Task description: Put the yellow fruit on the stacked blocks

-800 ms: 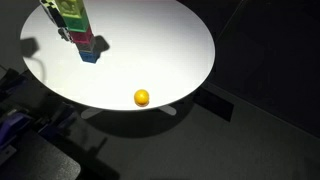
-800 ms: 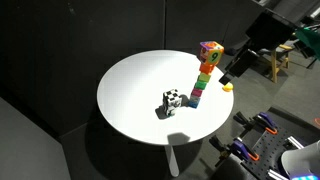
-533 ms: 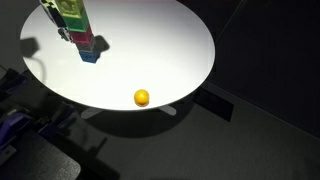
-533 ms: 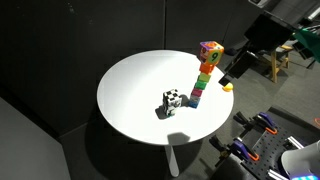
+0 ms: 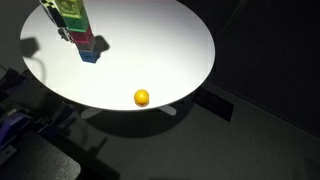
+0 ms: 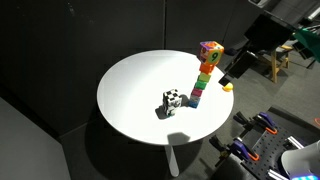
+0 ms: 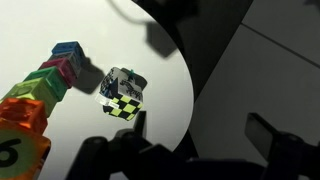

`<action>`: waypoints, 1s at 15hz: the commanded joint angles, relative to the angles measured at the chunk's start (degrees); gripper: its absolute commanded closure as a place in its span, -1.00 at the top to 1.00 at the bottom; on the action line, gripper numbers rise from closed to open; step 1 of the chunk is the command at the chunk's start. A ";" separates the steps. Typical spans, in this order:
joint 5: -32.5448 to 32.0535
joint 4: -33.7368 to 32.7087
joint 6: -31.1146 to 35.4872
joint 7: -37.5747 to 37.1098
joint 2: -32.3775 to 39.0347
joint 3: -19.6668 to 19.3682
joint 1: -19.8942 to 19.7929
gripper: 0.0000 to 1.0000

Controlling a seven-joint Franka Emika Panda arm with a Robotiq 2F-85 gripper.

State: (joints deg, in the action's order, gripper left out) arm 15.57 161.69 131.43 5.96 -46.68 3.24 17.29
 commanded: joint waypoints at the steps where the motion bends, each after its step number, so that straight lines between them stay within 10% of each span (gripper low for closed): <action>1: -0.21 -0.30 -0.48 -0.27 -0.32 0.26 -0.34 1.00; 15: -6.32 -6.22 -11.17 -5.98 -3.96 0.59 -9.82 1.00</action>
State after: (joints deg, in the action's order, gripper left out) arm 11.61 157.92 125.80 2.65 -49.64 3.70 10.03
